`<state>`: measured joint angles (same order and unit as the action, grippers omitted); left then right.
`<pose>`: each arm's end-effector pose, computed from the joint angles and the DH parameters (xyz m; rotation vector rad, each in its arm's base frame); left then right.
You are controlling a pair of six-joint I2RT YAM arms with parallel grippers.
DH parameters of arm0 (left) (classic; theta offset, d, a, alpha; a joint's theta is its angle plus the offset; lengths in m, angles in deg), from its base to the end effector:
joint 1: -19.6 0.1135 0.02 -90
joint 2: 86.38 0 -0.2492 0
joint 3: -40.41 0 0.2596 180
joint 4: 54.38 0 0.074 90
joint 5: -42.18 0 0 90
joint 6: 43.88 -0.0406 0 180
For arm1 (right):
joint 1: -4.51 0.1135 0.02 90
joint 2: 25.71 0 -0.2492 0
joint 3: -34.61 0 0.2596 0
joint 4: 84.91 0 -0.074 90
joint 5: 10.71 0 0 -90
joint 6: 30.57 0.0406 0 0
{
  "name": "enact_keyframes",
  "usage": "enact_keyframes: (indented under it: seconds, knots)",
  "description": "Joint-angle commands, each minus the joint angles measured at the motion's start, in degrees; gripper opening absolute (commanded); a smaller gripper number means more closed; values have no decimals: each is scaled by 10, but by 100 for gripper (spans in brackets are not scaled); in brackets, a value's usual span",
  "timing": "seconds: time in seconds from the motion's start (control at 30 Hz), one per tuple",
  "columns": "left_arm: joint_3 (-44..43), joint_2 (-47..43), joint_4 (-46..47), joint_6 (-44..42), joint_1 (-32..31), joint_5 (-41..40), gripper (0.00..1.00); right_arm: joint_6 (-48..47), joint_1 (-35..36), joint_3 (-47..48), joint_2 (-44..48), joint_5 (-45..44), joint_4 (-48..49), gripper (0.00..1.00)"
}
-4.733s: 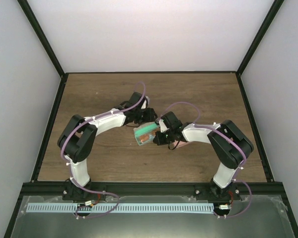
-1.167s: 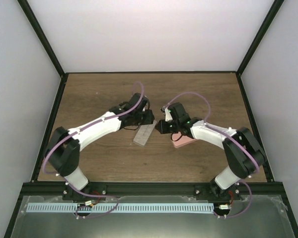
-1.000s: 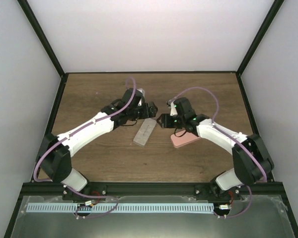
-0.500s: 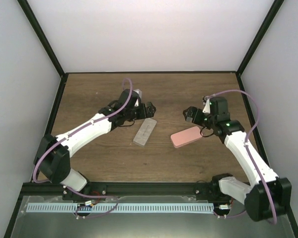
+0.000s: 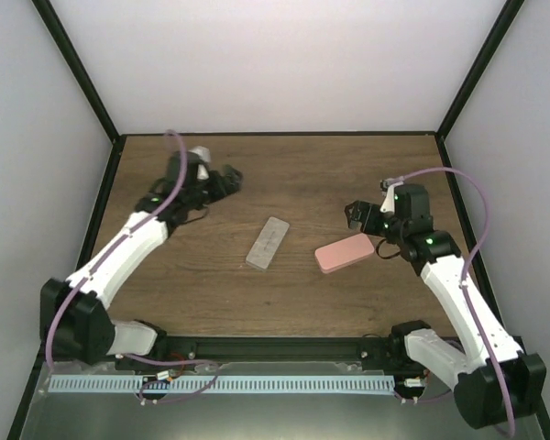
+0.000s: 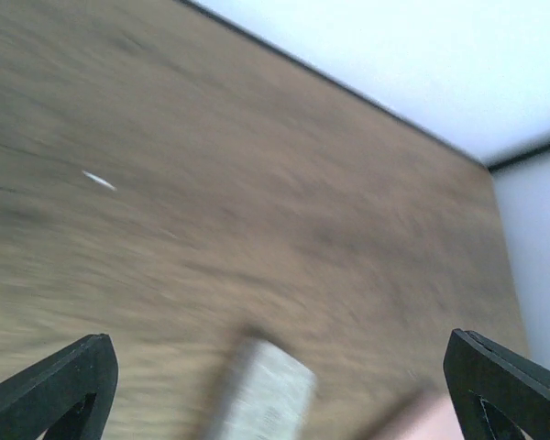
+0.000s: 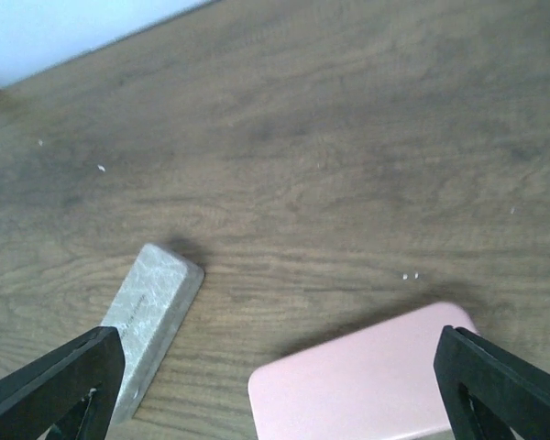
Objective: Organize the sunglasses
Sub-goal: Reset both arms
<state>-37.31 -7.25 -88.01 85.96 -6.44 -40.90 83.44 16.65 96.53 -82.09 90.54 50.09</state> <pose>0.2909 -0.1476 0.2862 -0.2032 2.2778 -0.7624 0.2215 0.0558 0.2737 0.1316 2.3007 0.5527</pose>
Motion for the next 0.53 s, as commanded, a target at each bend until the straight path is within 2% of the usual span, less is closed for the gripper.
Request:
enact_keyframes:
  seconds: [0.0,0.07,0.2,0.33,0.5]
  knots:
    - [39,-68,-39,-63,109,-39,100,-45,0,-24,60,-44,48,96]
    - [51,-84,-53,-83,154,-6,100,-57,0,-13,57,-55,56,99]
    - [88,-117,-43,-74,208,39,100,-49,0,28,10,-44,54,100]
    - [113,-132,-39,-63,249,55,100,-42,0,49,-32,-40,41,100]
    - [112,-133,-50,-76,270,65,100,-45,0,37,-15,-44,60,100]
